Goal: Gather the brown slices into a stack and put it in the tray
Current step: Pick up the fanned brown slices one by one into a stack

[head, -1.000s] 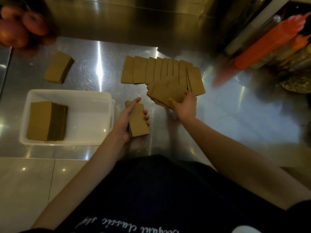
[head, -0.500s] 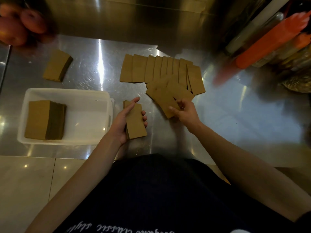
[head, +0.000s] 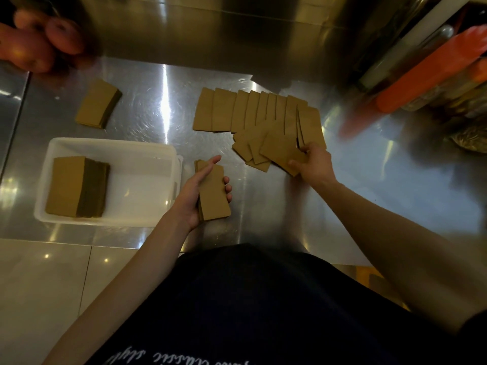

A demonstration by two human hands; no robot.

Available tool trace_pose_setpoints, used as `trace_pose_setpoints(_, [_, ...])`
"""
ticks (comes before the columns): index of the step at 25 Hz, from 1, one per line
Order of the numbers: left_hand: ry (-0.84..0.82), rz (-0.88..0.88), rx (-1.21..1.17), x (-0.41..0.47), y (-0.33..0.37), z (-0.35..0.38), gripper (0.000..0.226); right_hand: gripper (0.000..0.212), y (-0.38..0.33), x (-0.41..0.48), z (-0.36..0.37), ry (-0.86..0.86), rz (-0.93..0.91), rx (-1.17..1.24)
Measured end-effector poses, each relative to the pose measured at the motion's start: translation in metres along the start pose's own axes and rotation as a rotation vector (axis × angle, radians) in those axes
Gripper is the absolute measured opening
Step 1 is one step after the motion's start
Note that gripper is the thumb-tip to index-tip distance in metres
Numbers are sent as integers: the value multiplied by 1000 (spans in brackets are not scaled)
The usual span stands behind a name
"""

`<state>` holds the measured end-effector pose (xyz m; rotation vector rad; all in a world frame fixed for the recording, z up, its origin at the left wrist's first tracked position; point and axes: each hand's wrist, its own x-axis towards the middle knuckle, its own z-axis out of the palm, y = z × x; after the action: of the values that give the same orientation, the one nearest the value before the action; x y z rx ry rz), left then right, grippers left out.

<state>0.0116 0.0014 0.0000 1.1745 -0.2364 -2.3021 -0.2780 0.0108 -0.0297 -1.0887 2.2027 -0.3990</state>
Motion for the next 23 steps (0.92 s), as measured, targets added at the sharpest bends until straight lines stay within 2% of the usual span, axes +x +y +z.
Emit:
trace_pose_setpoints(3, [7, 10, -18, -3, 0, -2, 45, 44, 6, -6, 8, 106, -45, -41])
trace_pose_setpoints(7, [17, -4, -15, -1, -2, -1, 44, 34, 17, -19, 7, 146, -127, 13])
trace_pose_setpoints(14, [2, -12, 6, 0, -3, 3, 46, 39, 39, -43, 6, 70, -306, 98])
trace_pose_setpoints(17, [-1, -11, 3, -1, -3, 3, 45, 23, 38, -43, 4, 52, -309, 86])
trace_pose_setpoints(20, [-4, -13, -2, -2, -3, 2, 46, 14, 28, -37, -5, -60, -296, 88])
trace_pose_setpoints(23, [-1, -8, -5, -3, -3, 1, 48, 24, 12, -19, -20, -178, -329, 8])
